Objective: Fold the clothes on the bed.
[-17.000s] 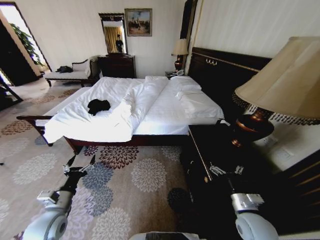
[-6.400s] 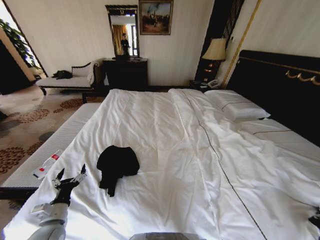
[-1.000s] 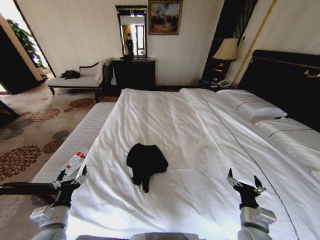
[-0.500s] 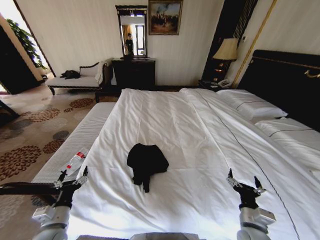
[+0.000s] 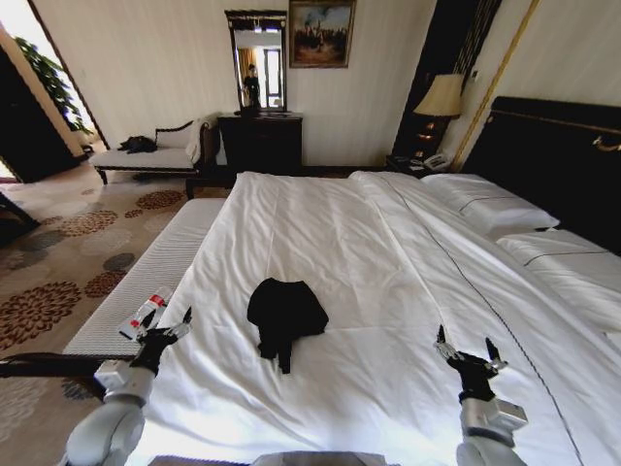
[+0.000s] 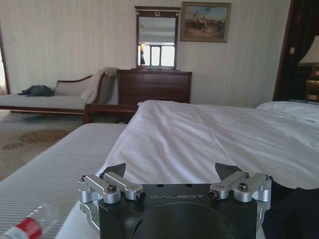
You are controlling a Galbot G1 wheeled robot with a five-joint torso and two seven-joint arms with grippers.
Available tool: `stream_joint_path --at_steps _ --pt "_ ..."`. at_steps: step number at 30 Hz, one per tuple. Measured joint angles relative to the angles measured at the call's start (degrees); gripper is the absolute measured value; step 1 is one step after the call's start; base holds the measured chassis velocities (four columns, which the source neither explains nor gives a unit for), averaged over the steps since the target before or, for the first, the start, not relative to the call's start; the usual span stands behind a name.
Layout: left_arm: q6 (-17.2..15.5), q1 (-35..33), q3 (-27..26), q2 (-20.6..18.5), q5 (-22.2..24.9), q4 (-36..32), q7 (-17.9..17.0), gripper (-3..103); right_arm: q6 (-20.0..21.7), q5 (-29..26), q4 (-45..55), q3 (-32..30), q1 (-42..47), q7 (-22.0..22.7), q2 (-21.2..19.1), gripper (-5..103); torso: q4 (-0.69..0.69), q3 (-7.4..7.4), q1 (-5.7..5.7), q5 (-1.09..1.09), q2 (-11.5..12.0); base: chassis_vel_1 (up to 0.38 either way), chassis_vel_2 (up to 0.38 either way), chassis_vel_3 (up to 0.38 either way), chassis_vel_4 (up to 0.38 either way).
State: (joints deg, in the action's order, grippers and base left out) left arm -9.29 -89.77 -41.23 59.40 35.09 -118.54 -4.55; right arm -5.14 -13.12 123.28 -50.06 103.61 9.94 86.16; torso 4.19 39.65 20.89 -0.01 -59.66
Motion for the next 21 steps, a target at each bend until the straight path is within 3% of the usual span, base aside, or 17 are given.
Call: stream_joint_path --at_steps 3,6,16,21 --pt "-1.38 4.41 4.44 -3.08 2.76 2.45 -0.71 100 0.0 -0.03 0.01 -0.14 0.18 0.03 -0.04 100 0.01 0.0 0.0 -0.01 0.0 0.0 0.0 0.0 0.0" --pt "-2.51 10.63 12.27 -7.47 5.59 6.32 -1.18 100 0.42 -0.07 0.39 -0.25 0.02 0.03 -0.21 100 -0.01 0.0 0.0 0.0 0.0 0.0 0.0 0.0 0.0" --pt "-5.88 27.67 26.52 -8.7 10.92 14.82 -4.07 100 0.87 -0.24 0.33 -0.1 -0.64 0.11 0.43 100 0.01 0.0 0.0 0.01 0.0 0.0 0.0 0.0 0.0" --pt "-6.55 31.11 31.58 -8.62 11.68 19.59 -4.05 100 0.94 -0.39 0.09 -0.27 -0.7 0.17 0.71 100 -0.01 0.0 0.01 0.01 0.0 0.0 0.0 0.0 0.0"
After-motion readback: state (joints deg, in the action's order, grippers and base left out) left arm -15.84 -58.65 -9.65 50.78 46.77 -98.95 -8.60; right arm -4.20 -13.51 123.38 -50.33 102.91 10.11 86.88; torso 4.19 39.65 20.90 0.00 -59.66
